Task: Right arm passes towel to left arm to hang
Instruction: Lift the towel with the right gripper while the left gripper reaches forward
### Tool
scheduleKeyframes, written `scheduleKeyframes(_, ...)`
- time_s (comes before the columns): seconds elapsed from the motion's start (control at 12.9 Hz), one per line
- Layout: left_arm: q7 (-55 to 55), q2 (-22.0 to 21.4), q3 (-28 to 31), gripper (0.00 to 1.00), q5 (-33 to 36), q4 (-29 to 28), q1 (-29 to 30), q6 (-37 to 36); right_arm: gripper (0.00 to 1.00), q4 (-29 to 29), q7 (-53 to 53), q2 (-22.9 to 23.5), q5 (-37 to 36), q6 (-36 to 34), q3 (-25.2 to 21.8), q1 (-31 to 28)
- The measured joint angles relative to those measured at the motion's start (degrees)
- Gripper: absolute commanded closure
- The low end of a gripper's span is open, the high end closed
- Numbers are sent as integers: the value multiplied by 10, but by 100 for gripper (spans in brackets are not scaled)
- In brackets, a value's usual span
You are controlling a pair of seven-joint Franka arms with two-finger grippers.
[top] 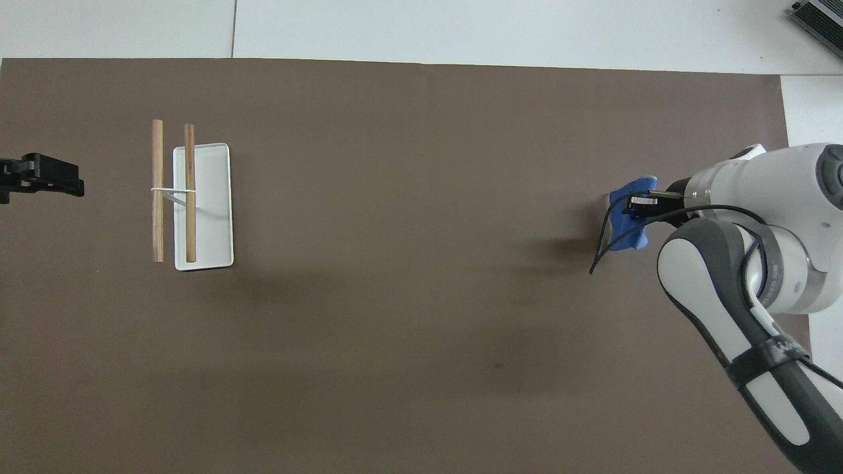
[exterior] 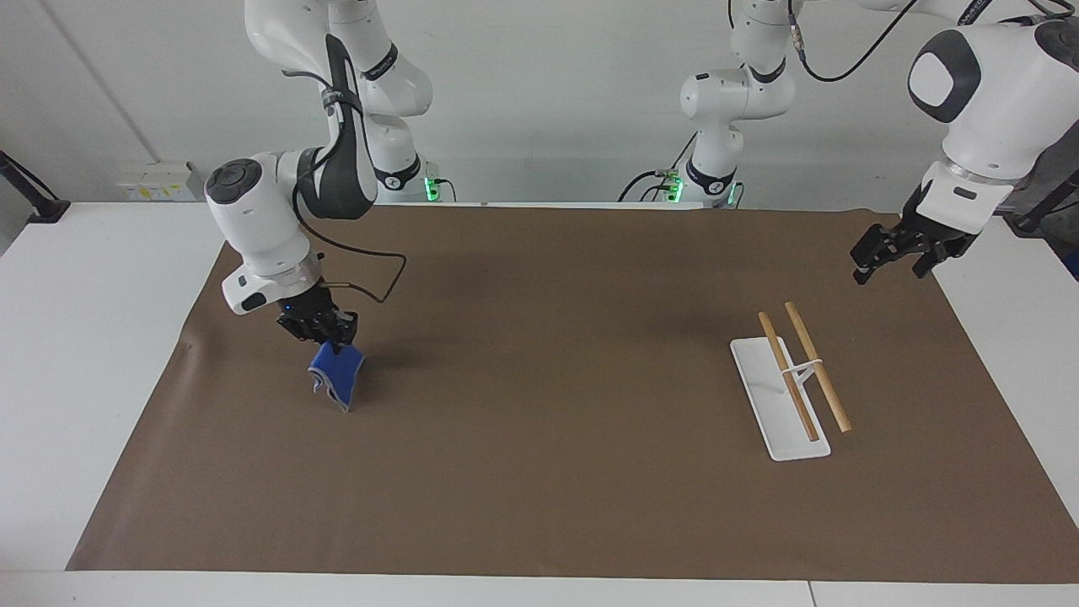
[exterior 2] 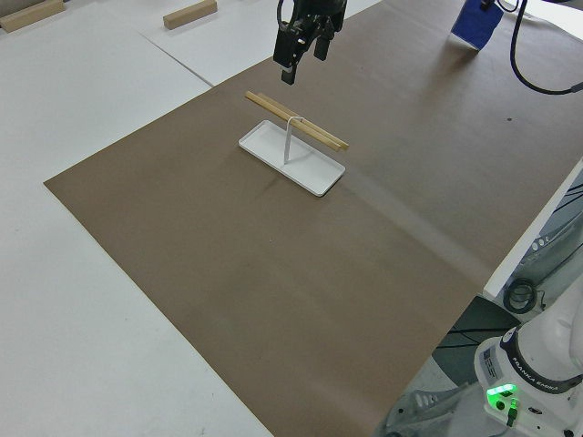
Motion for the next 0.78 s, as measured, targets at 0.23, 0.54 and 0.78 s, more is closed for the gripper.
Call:
scheduleKeyframes(0.23, -1, -1, 1, 0, 0, 0, 0, 2, 100, 32, 117, 0, 24, -23, 54, 2)
scheduleKeyframes(0.54, -41, -4, 0, 0, -15, -14, 0, 29, 100, 64, 229, -1, 116, -23, 106, 5)
scheduleKeyframes(0.78, -141, -20, -4, 0, -83, -71, -1, 106, 100, 77, 252, -1, 200, -2, 110, 32)
